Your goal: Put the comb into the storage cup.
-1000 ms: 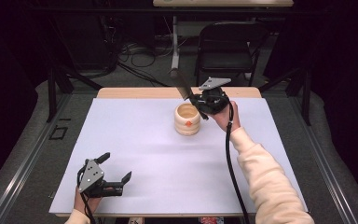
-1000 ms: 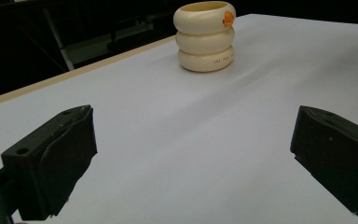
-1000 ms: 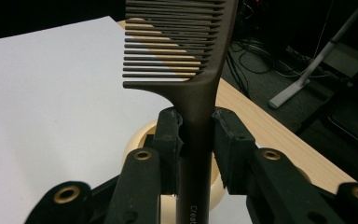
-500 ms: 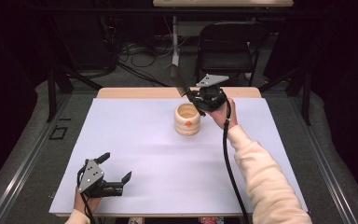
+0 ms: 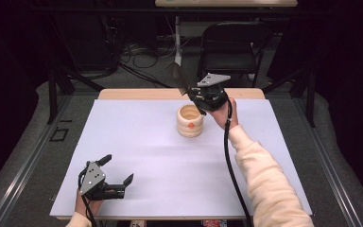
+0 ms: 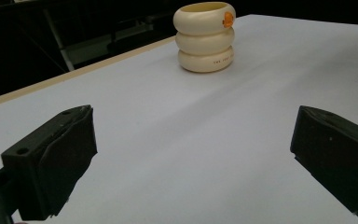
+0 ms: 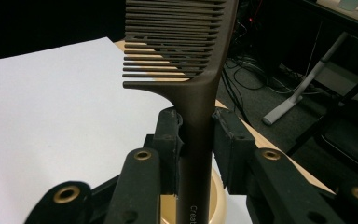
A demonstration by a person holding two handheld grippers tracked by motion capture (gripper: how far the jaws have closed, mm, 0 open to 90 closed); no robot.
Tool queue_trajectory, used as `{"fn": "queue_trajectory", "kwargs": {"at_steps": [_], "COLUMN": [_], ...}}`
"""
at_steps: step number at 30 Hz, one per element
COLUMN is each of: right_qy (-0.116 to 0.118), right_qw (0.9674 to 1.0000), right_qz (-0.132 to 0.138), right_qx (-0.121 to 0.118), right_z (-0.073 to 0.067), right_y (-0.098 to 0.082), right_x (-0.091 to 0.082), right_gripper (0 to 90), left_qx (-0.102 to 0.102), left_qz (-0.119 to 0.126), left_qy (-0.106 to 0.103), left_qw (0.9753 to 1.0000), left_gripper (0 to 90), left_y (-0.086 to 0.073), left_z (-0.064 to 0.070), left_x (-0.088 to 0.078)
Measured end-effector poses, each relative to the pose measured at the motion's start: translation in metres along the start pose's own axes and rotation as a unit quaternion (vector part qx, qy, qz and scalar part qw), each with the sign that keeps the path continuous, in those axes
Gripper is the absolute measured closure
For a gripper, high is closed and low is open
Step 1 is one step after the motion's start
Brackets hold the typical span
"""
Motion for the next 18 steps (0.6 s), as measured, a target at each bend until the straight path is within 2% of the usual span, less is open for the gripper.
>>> {"fn": "queue_trajectory", "kwargs": {"at_steps": [18], "right_qy": [-0.009], "right_qw": [0.9996], "right_qz": [0.026], "right_qx": [0.001], "right_z": [0.0004], "right_y": [0.0087], "right_x": [0.0072], "right_gripper": [72.0], "left_qx": [-0.001], "left_qz": [0.000], "left_qy": [0.000], "left_qw": [1.0000], "left_gripper": [0.3], "left_y": [0.0001], "left_z": [0.0001], "left_x": [0.0000]}}
Point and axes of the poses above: each handheld gripper's, and its own axes: x roughly forward along the jaws, y roughly out of its top, z roughly to its right, the point moved 10 cm from there along x, roughly forward along the jaws, and after that the axes turned 4 degrees about y, right-handed, at the moved point
